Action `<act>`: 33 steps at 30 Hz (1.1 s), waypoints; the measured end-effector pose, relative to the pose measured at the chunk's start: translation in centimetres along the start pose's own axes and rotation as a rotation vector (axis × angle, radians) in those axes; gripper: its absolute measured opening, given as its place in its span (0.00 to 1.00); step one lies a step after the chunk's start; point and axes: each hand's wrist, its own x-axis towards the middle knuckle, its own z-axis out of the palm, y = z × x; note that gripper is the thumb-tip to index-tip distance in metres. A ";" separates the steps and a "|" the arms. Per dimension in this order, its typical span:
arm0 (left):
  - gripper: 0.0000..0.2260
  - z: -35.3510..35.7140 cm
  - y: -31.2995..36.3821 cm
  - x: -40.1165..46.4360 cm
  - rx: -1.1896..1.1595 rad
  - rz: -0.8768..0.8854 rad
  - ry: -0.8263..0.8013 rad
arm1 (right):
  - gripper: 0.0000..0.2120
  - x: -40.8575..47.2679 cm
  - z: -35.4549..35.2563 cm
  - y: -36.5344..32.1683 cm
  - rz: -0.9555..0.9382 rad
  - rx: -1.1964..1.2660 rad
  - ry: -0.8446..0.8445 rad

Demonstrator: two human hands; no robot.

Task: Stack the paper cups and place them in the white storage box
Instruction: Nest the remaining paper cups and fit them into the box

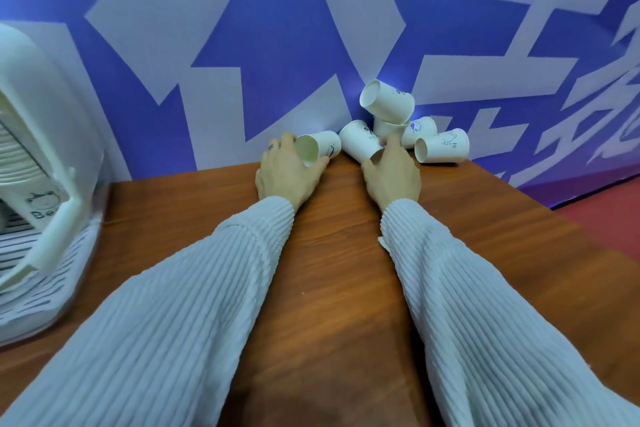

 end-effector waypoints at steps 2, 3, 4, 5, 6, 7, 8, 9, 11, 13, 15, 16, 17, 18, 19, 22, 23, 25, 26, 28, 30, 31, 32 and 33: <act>0.29 -0.7 0.0 -0.5 -0.104 -0.032 0.013 | 0.20 -0.8 -0.8 -0.6 0.020 0.059 -0.010; 0.28 -1.1 0.1 -1.0 -0.143 -0.036 0.010 | 0.21 -1.5 -1.1 -0.9 0.024 0.092 -0.024; 0.28 -1.5 0.2 -1.5 -0.173 -0.032 0.003 | 0.23 -2.3 -1.5 -1.3 0.027 0.135 -0.050; 0.28 -1.9 0.2 -2.0 -0.197 -0.023 -0.006 | 0.25 -3.0 -1.7 -1.5 0.026 0.194 -0.079; 0.28 -2.5 0.4 -2.7 -0.220 -0.016 -0.014 | 0.26 -3.8 -2.0 -1.8 0.028 0.237 -0.106; 0.29 -3.1 0.5 -3.4 -0.245 -0.015 -0.017 | 0.27 -4.8 -2.6 -2.1 0.030 0.252 -0.118; 0.28 -3.7 0.5 -4.1 -0.270 -0.019 -0.015 | 0.27 -5.8 -3.1 -2.3 0.037 0.251 -0.118; 0.28 -4.2 0.5 -4.8 -0.294 -0.027 -0.008 | 0.27 -6.7 -3.7 -2.5 0.042 0.263 -0.115; 0.28 -5.5 0.3 -6.5 -0.334 -0.043 0.008 | 0.29 -8.5 -5.0 -2.8 0.053 0.360 -0.127; 0.31 -7.0 0.2 -8.2 -0.351 -0.056 0.000 | 0.29 -10.3 -6.2 -3.5 0.048 0.469 -0.131; 0.35 -8.9 0.2 -9.8 -0.347 -0.045 -0.006 | 0.27 -12.2 -6.8 -4.2 0.064 0.541 -0.166; 0.36 -10.0 0.3 -10.5 -0.337 -0.026 -0.001 | 0.27 -13.3 -6.9 -4.7 0.064 0.559 -0.198; 0.35 -11.1 0.4 -11.1 -0.316 0.000 0.008 | 0.28 -14.6 -7.0 -5.2 0.043 0.573 -0.226; 0.34 -12.4 0.5 -11.7 -0.285 0.027 0.016 | 0.30 -15.7 -7.0 -5.5 0.010 0.595 -0.247; 0.33 -13.7 0.5 -12.3 -0.248 0.056 0.023 | 0.33 -16.9 -7.2 -5.9 -0.018 0.636 -0.269; 0.30 -17.4 -0.2 -14.0 -0.156 0.130 0.014 | 0.34 -19.3 -8.1 -7.4 -0.063 0.760 -0.323; 0.29 -18.6 -0.4 -14.6 -0.138 0.155 0.007 | 0.35 -20.0 -8.5 -8.2 -0.063 0.789 -0.344; 0.28 -21.0 -0.9 -15.6 -0.110 0.190 0.003 | 0.36 -21.2 -9.1 -9.8 -0.057 0.830 -0.352; 0.28 -22.2 -1.2 -16.0 -0.101 0.198 0.006 | 0.36 -21.5 -9.3 -10.8 -0.066 0.831 -0.336; 0.29 -24.9 -2.0 -16.7 -0.089 0.210 0.025 | 0.35 -22.4 -9.9 -13.1 -0.100 0.812 -0.283; 0.29 -28.0 -3.4 -17.1 -0.068 0.247 0.085 | 0.40 -23.2 -10.2 -15.9 -0.161 0.832 -0.257; 0.29 -29.6 -4.3 -17.3 -0.052 0.264 0.126 | 0.43 -23.8 -10.2 -17.4 -0.199 0.841 -0.260; 0.29 -31.4 -5.2 -17.6 -0.038 0.271 0.176 | 0.46 -24.5 -10.1 -19.0 -0.241 0.853 -0.269; 0.28 -33.0 -6.2 -17.7 -0.037 0.268 0.232 | 0.48 -25.1 -9.8 -20.4 -0.281 0.857 -0.277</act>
